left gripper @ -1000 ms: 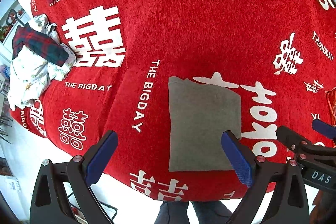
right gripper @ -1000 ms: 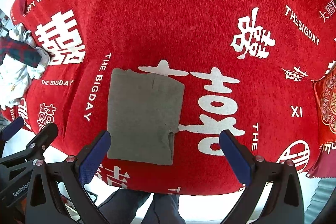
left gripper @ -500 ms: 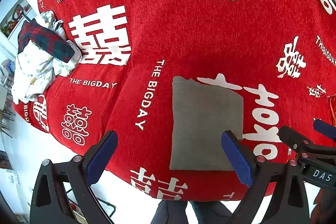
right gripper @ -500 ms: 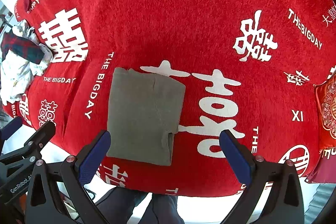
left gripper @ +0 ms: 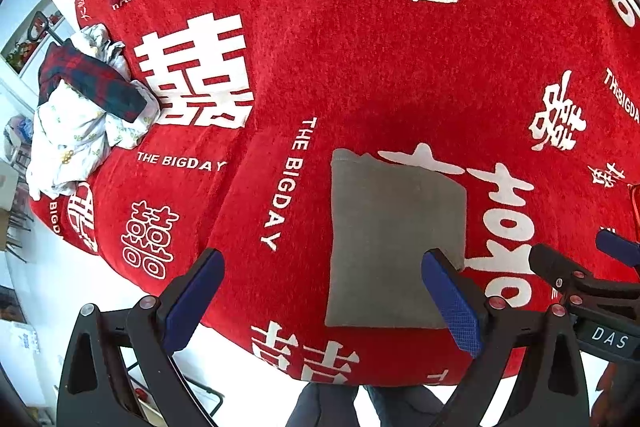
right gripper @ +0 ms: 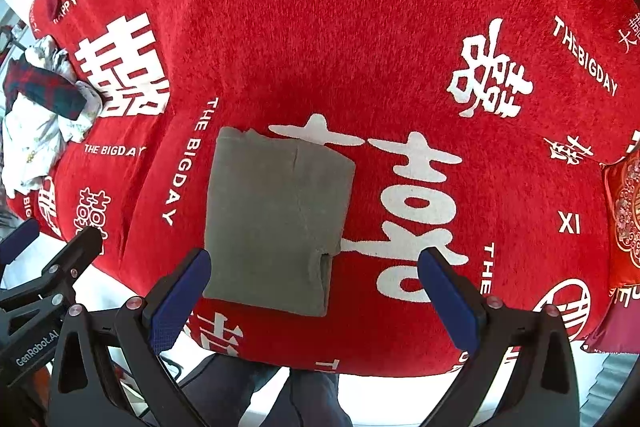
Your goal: Fold small clothes
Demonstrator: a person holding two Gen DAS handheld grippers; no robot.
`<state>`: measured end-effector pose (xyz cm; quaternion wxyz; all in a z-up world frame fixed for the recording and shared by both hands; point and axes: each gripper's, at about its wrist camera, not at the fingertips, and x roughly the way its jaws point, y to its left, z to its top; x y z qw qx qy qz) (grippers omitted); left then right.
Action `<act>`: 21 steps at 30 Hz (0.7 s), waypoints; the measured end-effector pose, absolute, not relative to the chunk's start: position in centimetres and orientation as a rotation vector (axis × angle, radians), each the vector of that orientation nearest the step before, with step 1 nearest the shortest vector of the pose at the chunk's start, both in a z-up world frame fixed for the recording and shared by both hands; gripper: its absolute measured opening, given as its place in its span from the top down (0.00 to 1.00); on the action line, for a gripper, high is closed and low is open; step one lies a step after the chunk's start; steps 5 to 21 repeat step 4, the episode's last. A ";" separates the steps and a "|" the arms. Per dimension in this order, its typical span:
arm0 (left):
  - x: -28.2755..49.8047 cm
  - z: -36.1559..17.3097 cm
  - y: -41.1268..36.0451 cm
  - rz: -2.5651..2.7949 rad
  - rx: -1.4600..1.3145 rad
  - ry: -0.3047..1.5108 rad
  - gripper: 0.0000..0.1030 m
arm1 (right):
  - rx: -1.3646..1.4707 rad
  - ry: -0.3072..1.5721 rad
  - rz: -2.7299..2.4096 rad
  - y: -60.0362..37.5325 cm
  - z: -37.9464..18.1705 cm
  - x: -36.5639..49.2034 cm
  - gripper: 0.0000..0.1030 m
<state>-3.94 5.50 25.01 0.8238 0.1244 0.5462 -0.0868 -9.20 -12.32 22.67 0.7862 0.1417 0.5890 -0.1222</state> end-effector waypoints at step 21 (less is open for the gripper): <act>-4.1 25.2 5.6 -0.195 0.262 1.140 0.04 | 0.302 1.275 -0.264 -12.2 22.2 -9.0 0.00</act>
